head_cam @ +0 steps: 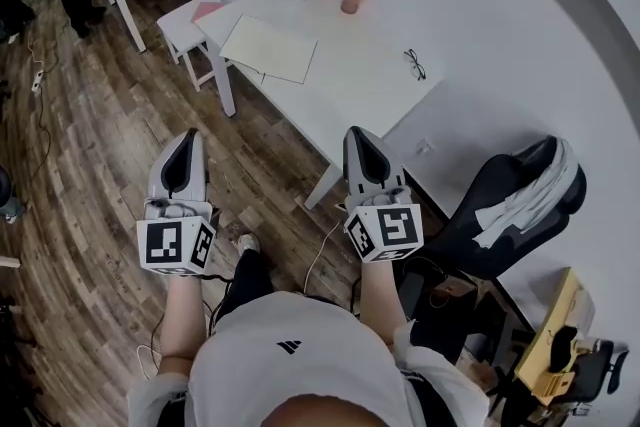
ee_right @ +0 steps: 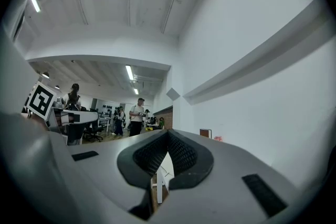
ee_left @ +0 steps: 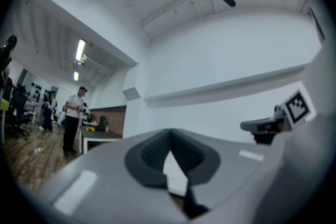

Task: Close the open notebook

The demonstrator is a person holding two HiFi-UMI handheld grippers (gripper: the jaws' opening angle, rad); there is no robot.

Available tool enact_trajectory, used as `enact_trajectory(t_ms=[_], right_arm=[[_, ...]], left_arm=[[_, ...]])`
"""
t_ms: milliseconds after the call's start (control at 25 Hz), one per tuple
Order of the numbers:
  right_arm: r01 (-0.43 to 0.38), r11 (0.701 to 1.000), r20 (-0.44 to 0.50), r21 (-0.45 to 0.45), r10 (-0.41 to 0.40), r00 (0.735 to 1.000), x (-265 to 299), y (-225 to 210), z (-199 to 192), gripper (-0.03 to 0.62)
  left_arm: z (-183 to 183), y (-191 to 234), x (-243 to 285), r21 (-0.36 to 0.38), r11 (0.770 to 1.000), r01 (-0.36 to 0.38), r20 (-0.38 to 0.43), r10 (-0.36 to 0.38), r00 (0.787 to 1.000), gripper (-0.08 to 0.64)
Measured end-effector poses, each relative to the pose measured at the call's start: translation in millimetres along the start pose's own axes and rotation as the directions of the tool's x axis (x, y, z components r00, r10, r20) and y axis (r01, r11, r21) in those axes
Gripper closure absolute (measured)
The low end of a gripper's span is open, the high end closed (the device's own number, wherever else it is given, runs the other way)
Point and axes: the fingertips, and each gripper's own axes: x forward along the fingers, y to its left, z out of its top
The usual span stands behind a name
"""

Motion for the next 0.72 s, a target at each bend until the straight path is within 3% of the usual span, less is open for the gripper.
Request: enact_trajectory(t_ms=[720], right_arm=[[0.081,0.996,0.008,-0.019,-0.081,0.997,148.3,11.1,-2.1,0.594]], left_arm=[[-9.9,110.8,122.8,-0.021,0.996,0.089,0.008,-0.089,0.996,0.551]])
